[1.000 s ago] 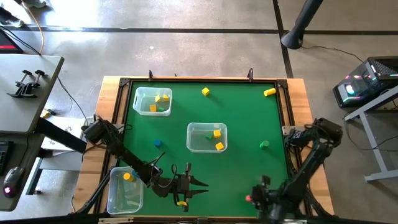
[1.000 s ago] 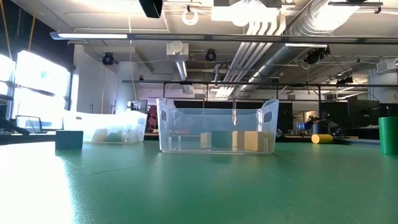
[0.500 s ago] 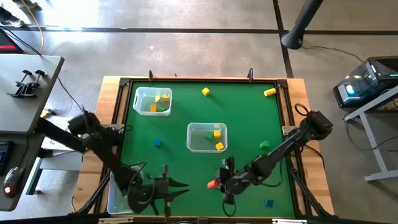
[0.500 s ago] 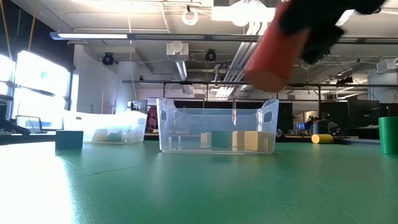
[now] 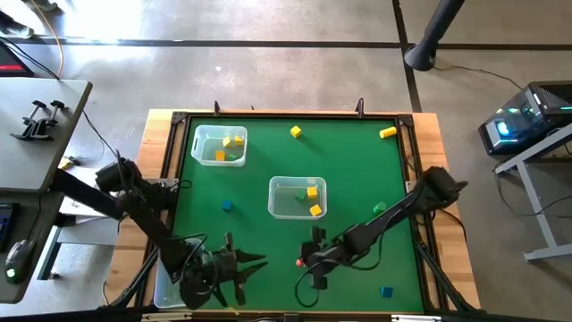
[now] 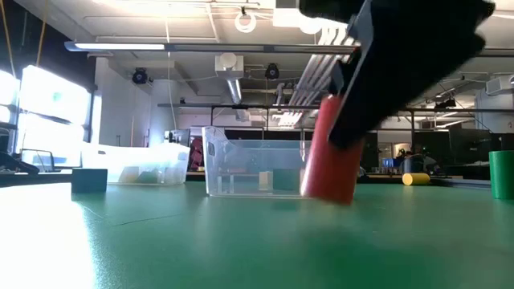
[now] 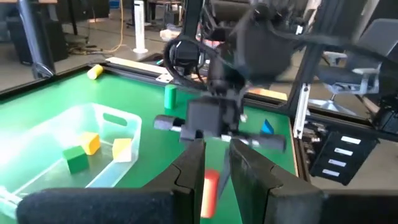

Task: Sort blocks by size
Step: Put the orange cylindrical block into the bottom left transparent bin

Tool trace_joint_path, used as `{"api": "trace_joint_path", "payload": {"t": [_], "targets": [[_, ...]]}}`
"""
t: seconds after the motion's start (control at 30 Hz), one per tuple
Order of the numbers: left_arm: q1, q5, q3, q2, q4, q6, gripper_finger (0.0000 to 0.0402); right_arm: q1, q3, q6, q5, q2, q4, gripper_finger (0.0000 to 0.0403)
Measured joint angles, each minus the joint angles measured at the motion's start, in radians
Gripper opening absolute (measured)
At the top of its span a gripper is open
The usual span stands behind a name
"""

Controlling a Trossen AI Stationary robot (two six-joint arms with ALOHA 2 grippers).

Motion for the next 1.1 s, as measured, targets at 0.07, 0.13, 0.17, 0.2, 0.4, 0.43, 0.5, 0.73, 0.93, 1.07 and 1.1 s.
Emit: {"api": "trace_joint_path", "payload": {"t": [0.07, 0.13, 0.17, 0.2, 0.4, 0.43, 0.5, 0.73, 0.93, 1.07, 1.1], "targets": [[0.013, 0.024, 0.000, 0.000, -0.001, 0.000, 0.0060, 0.000, 0.055, -0.009, 0.000, 0.040, -0.052, 0.0125], [0.025, 0.050, 0.000, 0.000, 0.000, 0.000, 0.0060, 0.000, 0.107, -0.017, 0.000, 0.075, -0.104, 0.0125], [0.029, 0.060, 0.000, 0.000, 0.000, 0.000, 0.0060, 0.000, 0.134, -0.026, 0.003, 0.093, -0.119, 0.0125], [0.032, 0.069, 0.000, 0.000, -0.001, 0.000, 0.0060, 0.000, 0.157, -0.039, 0.003, 0.106, -0.130, 0.0125], [0.038, 0.082, 0.000, 0.001, -0.007, 0.000, 0.0060, -0.003, 0.237, -0.069, -0.002, 0.156, -0.157, 0.0125], [0.037, 0.083, 0.000, 0.001, -0.007, 0.000, 0.0060, -0.005, 0.241, -0.069, -0.003, 0.159, -0.158, 0.0126], [0.037, 0.084, 0.000, 0.001, -0.008, 0.000, 0.0060, -0.009, 0.242, -0.068, -0.003, 0.163, -0.160, 0.0134], [0.035, 0.084, 0.000, 0.001, -0.008, 0.000, 0.0060, -0.013, 0.241, -0.070, -0.003, 0.172, -0.169, 0.0174], [0.035, 0.084, 0.000, 0.001, -0.012, 0.000, 0.0060, -0.012, 0.241, -0.099, -0.003, 0.171, -0.144, 0.0178], [0.035, 0.084, 0.000, 0.001, -0.014, 0.000, 0.0060, -0.010, 0.241, -0.131, 0.000, 0.161, -0.117, 0.0179], [0.034, 0.084, 0.000, 0.001, -0.014, 0.000, 0.0060, -0.009, 0.241, -0.137, 0.010, 0.157, -0.112, 0.0179]]}}
